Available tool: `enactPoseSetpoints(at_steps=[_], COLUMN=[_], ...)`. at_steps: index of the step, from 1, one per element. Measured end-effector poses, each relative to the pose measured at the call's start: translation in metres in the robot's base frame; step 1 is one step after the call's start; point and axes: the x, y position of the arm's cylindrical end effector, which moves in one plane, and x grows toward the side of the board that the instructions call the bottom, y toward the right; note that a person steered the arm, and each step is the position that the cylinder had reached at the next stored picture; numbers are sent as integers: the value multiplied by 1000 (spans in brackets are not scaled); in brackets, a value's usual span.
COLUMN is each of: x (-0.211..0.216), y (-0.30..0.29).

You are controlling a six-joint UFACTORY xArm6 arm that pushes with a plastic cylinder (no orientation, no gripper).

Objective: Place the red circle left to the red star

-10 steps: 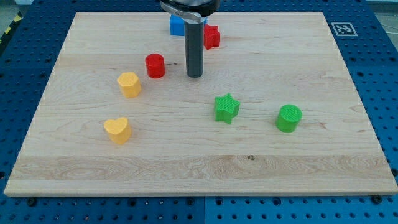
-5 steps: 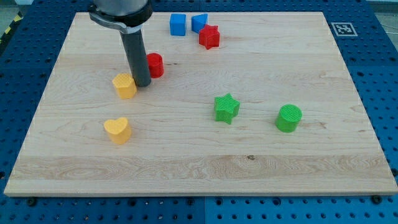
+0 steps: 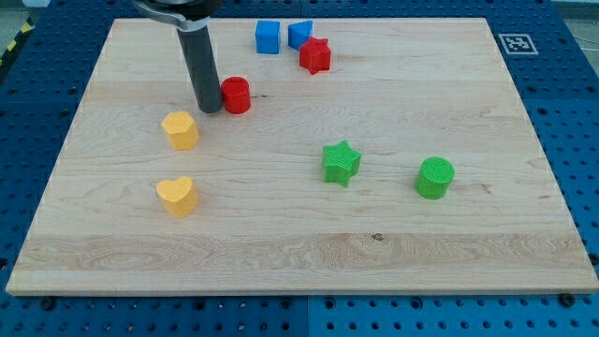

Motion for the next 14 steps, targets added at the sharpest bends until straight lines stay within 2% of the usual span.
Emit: enactPoseSetpoints(at_steps=[6, 14], x=[-15, -7], y=[31, 44])
